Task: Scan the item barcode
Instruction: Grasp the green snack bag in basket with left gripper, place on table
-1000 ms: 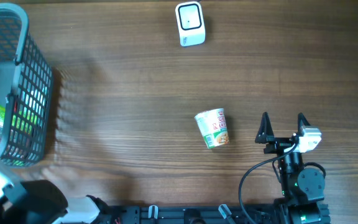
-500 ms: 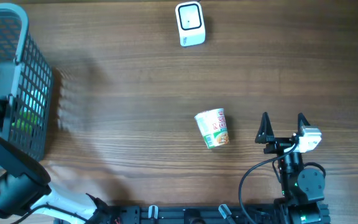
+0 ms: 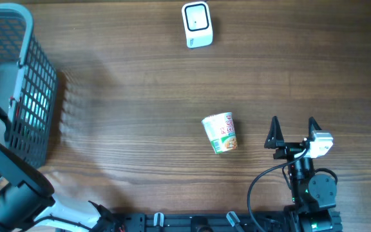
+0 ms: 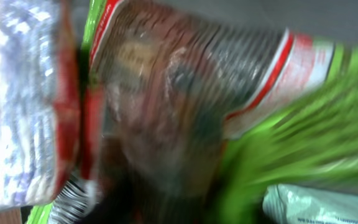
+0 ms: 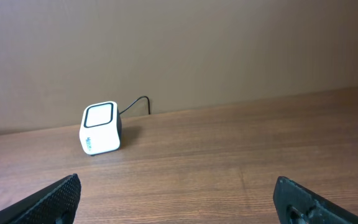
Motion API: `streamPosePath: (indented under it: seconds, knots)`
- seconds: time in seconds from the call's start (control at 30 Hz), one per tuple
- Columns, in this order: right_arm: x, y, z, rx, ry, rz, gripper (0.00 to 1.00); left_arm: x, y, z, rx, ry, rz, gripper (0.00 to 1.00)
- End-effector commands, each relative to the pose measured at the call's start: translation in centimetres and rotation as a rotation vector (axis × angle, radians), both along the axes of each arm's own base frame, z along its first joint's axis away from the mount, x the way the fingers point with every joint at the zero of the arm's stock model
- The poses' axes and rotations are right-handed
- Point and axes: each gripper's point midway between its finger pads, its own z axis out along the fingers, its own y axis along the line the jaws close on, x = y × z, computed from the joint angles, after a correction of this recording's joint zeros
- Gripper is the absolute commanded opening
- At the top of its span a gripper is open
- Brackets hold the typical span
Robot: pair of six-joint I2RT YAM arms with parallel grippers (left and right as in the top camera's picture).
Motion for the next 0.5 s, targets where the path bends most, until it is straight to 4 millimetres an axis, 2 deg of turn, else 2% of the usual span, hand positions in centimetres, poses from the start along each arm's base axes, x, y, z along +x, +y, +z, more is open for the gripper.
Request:
streamPosePath:
  seconds: [0.0, 0.07, 0.13, 0.2, 0.23, 0.27, 0.3, 0.33, 0.37, 0.47]
  knots:
    - [0.0, -0.2, 0.2, 0.003, -0.009, -0.009, 1.0, -0.3, -2.9, -3.3, -0.14, 0.004, -0.018, 0.04]
    - [0.0, -0.2, 0.2, 0.003, -0.009, -0.009, 1.0, 1.0, -2.0, -1.0, -0.109, -0.051, -0.024, 0.04]
    - [0.0, -0.2, 0.2, 0.003, -0.009, -0.009, 1.0, 2.8, -0.4, 3.3, -0.037, -0.127, -0.03, 0.04]
    - [0.0, -0.2, 0.2, 0.003, -0.009, -0.009, 1.0, 4.9, 1.4, 11.4, 0.087, -0.261, -0.043, 0.04]
    - [0.0, -0.2, 0.2, 0.003, -0.009, -0.009, 1.0, 5.4, 1.7, 13.9, 0.12, -0.304, -0.049, 0.04]
    - [0.0, -0.2, 0.2, 0.003, -0.009, -0.009, 1.0, 6.1, 1.6, 17.4, 0.155, -0.372, -0.066, 0.04]
    - [0.0, -0.2, 0.2, 0.003, -0.009, -0.009, 1.0, 6.6, 1.2, 20.2, 0.177, -0.429, -0.086, 0.04]
    - [0.0, -0.2, 0.2, 0.003, -0.009, -0.009, 1.0, 7.3, -0.2, 23.5, 0.176, -0.515, -0.132, 0.04]
    - [0.0, -0.2, 0.2, 0.003, -0.009, -0.009, 1.0, 8.0, -1.8, 25.3, 0.153, -0.585, -0.182, 0.04]
    - [0.0, -0.2, 0.2, 0.003, -0.009, -0.009, 1.0, 9.2, -7.0, 28.5, 0.067, -0.727, -0.325, 0.04]
